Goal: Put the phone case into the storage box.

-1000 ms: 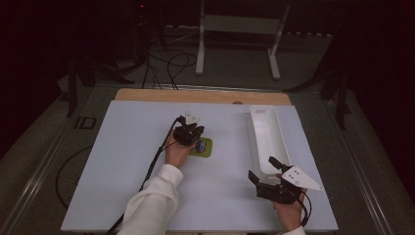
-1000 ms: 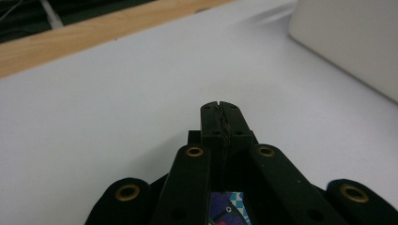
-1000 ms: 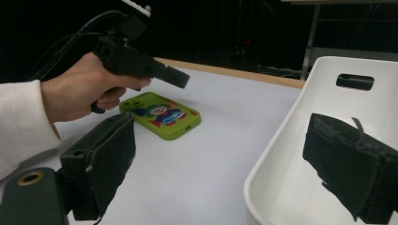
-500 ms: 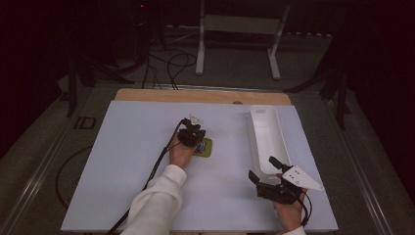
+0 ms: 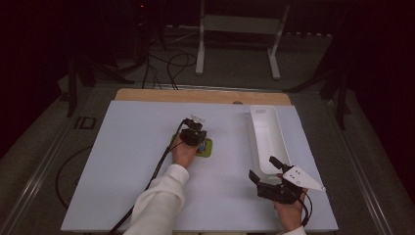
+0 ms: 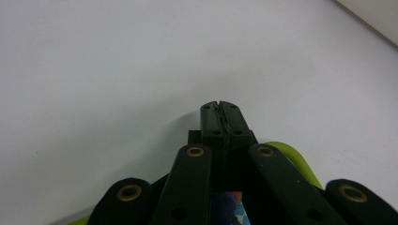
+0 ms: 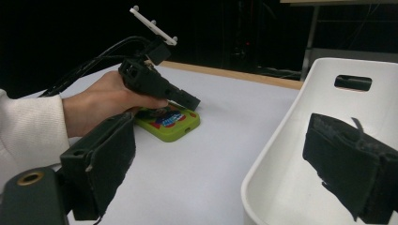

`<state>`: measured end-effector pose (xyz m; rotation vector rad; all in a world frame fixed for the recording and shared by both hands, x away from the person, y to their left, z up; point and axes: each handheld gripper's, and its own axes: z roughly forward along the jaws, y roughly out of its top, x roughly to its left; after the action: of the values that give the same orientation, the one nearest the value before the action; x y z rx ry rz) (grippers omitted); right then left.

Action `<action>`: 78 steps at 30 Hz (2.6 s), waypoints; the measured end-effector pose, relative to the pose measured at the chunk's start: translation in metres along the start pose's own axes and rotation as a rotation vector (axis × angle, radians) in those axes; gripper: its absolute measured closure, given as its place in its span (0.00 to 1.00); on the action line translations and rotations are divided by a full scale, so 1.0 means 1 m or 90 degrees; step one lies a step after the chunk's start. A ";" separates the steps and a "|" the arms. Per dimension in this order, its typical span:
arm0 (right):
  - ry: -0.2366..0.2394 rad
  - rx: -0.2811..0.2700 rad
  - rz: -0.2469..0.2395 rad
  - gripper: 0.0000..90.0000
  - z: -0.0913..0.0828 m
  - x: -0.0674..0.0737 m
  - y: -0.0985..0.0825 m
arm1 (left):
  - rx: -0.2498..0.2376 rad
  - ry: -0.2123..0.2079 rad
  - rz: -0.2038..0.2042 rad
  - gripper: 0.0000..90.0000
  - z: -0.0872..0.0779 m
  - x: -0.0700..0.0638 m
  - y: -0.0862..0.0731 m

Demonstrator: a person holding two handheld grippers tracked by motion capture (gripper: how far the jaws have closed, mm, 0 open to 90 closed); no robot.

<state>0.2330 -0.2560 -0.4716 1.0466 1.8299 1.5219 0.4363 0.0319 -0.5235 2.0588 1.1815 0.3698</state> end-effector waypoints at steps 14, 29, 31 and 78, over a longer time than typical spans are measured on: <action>0.001 0.000 -0.003 0.11 0.000 0.000 0.000 | 0.022 -0.032 -0.008 1.00 -0.015 -0.008 -0.013; 0.001 0.004 -0.007 0.11 0.001 0.002 0.000 | 0.041 -0.031 0.048 1.00 -0.060 -0.017 -0.054; 0.001 0.004 -0.009 0.11 0.001 0.002 0.000 | 0.045 -0.030 0.054 1.00 -0.068 -0.019 -0.061; -0.004 0.012 -0.032 0.11 0.007 -0.007 0.000 | -0.166 0.002 0.059 0.83 -0.206 0.034 -0.131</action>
<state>0.2423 -0.2580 -0.4738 1.0057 1.8552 1.4730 0.2563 0.1937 -0.4757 1.8901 0.9844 0.5415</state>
